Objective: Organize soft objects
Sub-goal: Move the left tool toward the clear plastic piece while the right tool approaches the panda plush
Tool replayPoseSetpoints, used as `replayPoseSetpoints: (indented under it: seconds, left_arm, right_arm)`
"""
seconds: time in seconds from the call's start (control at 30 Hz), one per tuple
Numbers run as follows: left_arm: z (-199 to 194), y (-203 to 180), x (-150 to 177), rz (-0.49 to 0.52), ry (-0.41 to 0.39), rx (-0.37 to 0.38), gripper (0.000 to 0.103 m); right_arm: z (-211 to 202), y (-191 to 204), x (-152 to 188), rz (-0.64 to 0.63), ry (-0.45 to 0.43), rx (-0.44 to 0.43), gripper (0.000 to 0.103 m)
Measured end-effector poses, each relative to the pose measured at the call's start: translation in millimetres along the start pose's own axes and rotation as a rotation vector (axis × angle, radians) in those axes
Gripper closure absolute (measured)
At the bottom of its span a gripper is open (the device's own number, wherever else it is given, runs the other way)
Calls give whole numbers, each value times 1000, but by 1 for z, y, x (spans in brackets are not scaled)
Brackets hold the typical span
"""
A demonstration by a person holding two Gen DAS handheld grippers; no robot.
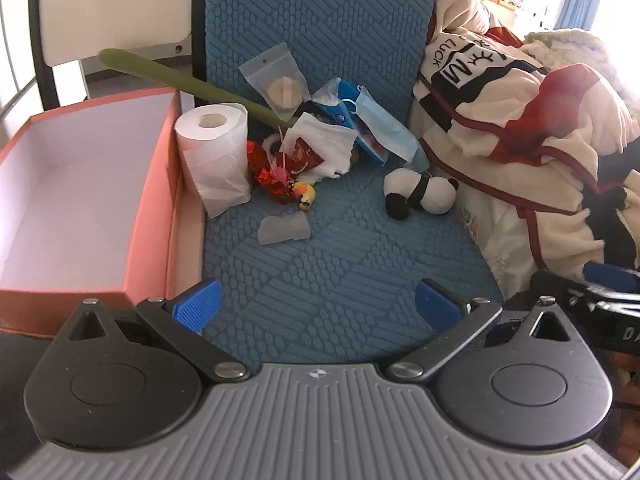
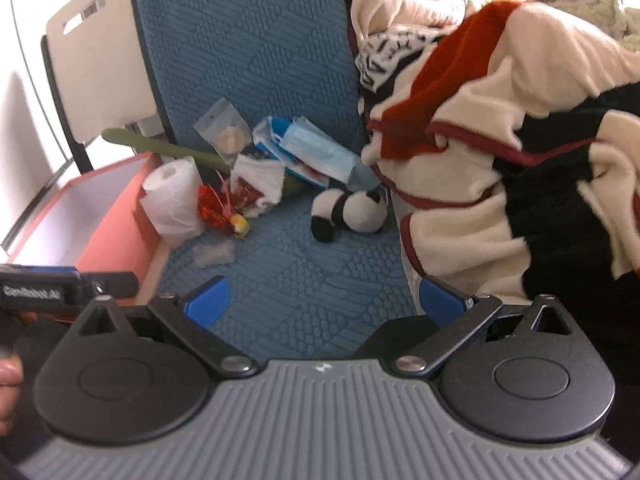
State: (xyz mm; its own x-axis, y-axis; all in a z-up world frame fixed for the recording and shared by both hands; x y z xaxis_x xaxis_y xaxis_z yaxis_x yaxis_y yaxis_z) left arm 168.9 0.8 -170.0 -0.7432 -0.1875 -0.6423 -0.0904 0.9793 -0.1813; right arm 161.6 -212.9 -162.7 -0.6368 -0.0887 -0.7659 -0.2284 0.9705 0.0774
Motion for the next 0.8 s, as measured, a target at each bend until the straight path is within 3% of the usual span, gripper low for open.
replayPoseSetpoints:
  seconds: [0.33,0.57,0.8]
  left_arm:
    - [32,5,3,42,-12,16,0]
    - [63,7,-1,32,-36,38,0]
    - [96,10,-6,28,-44,42,0]
  right_arm:
    - [37,-8,5,12,3,30,4]
    - [64,-13,-3,28,-6,48,23]
    - [85,-12,-13,5,-30,77,29]
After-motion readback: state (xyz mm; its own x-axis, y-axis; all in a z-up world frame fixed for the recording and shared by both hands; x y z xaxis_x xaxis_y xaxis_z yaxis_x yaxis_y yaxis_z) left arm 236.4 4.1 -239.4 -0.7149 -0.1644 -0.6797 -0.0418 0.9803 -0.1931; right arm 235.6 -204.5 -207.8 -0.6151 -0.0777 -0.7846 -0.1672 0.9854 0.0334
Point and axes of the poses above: each gripper's, at about its wrist camera, not at the fingertips, and z roughly the way its jaws point, y to its left, x to its underside, the point moved 10 cm from there along z, roughly the way its jaws point, and after that the axes turned 5 degrees about -z, right-handed, at the moved point
